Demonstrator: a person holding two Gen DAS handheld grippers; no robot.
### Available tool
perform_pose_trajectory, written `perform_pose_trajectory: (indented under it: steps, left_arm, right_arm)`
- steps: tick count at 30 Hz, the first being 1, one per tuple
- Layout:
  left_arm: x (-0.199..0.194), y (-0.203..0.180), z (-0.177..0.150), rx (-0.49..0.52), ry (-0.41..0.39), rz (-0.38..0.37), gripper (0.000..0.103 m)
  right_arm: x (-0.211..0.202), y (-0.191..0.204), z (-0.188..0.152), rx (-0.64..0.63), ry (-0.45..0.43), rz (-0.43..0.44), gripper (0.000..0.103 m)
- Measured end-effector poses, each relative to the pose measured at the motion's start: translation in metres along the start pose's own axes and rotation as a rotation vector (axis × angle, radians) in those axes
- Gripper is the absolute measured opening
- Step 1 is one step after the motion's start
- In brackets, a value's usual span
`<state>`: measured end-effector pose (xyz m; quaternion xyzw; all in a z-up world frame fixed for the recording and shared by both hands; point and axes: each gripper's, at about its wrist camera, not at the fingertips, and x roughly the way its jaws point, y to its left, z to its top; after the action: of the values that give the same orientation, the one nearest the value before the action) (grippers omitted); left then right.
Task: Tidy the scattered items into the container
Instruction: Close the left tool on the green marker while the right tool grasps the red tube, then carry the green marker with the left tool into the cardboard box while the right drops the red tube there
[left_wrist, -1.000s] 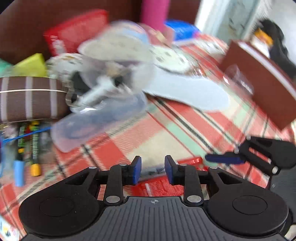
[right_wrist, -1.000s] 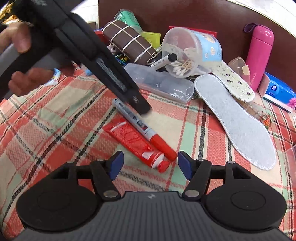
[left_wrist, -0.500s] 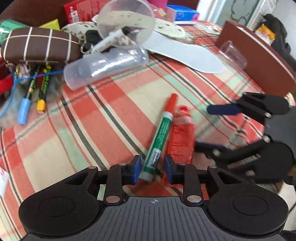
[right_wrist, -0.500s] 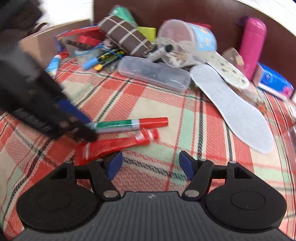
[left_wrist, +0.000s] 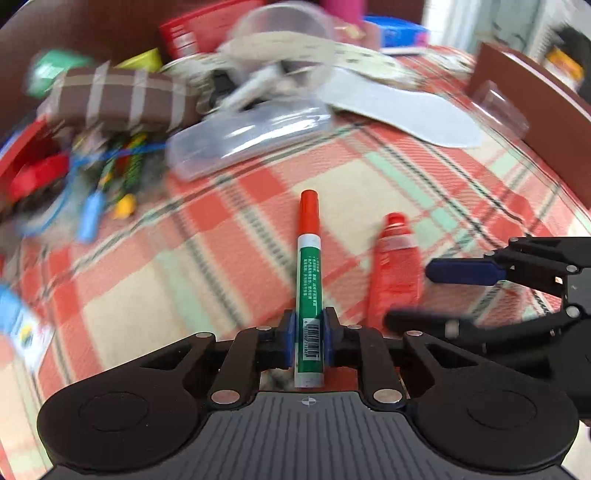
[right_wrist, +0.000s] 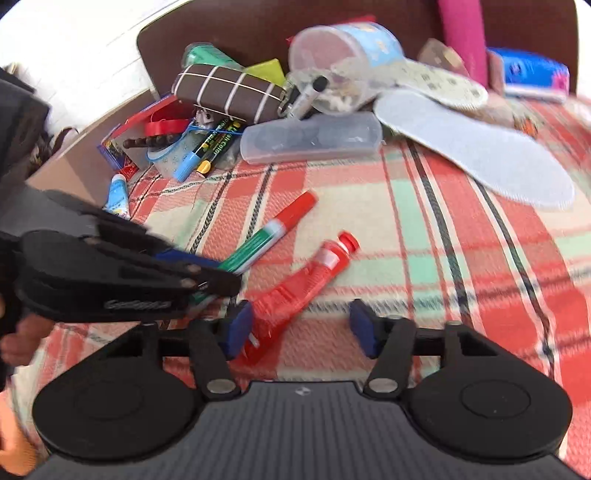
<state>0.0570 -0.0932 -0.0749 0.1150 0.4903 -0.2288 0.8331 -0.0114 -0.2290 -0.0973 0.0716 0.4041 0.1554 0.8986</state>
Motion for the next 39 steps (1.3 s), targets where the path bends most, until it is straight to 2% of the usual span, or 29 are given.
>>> perform_pose_trajectory:
  steps: [1, 3, 5, 6, 7, 10, 12, 14, 17, 19, 25, 28, 32, 36, 39]
  left_arm:
    - [-0.004, 0.007, -0.004, -0.037, -0.001, 0.002, 0.010]
    - [-0.010, 0.017, -0.011, -0.090, -0.003, -0.013, 0.011]
    - [-0.010, 0.020, -0.011, -0.112, -0.007, -0.019, 0.017]
    - [-0.010, 0.020, -0.009, -0.119, -0.009, -0.015, 0.030]
    - [-0.008, 0.019, -0.006, -0.117, -0.012, -0.006, 0.037]
    - [-0.001, 0.010, 0.002, -0.095, -0.024, 0.023, 0.040]
    - [0.003, 0.004, 0.004, -0.070, -0.031, 0.052, 0.034]
    - [0.002, 0.004, 0.002, -0.075, -0.035, 0.058, 0.011]
    - [-0.001, 0.008, -0.001, -0.108, -0.044, 0.045, 0.011]
    - [-0.003, 0.012, -0.004, -0.137, -0.052, 0.033, 0.011]
    - [-0.028, 0.028, -0.013, -0.213, -0.122, 0.010, 0.011]
    - [-0.059, 0.054, -0.018, -0.268, -0.191, 0.029, 0.011]
    - [-0.101, 0.091, -0.026, -0.342, -0.284, 0.060, 0.011]
    - [-0.141, 0.137, -0.031, -0.410, -0.357, 0.102, 0.011]
    - [-0.167, 0.177, -0.030, -0.441, -0.402, 0.159, 0.011]
  right_arm:
    - [0.002, 0.001, 0.003, -0.005, -0.008, 0.002, 0.030]
    - [0.006, 0.004, 0.008, -0.015, -0.024, 0.006, 0.023]
    - [0.010, 0.005, 0.012, -0.011, -0.025, 0.004, 0.022]
    - [0.012, 0.004, 0.013, -0.005, -0.020, 0.007, 0.022]
    - [0.014, 0.004, 0.013, 0.003, -0.016, 0.008, 0.022]
    - [0.021, 0.003, 0.013, 0.030, -0.008, 0.012, 0.025]
    - [0.024, 0.005, 0.013, 0.014, -0.008, 0.010, 0.026]
    - [0.024, 0.007, 0.012, -0.019, -0.005, 0.013, 0.026]
    - [0.024, 0.010, 0.013, -0.040, 0.000, 0.023, 0.022]
    - [0.023, 0.013, 0.014, -0.037, 0.009, 0.048, 0.012]
    - [0.015, 0.035, 0.018, -0.070, 0.002, 0.078, 0.010]
    - [0.004, 0.056, 0.031, -0.110, -0.029, 0.116, 0.010]
    - [-0.001, 0.099, 0.059, -0.178, -0.062, 0.212, 0.010]
    - [0.009, 0.149, 0.090, -0.246, -0.084, 0.309, 0.010]
    - [0.019, 0.190, 0.116, -0.298, -0.101, 0.369, 0.010]
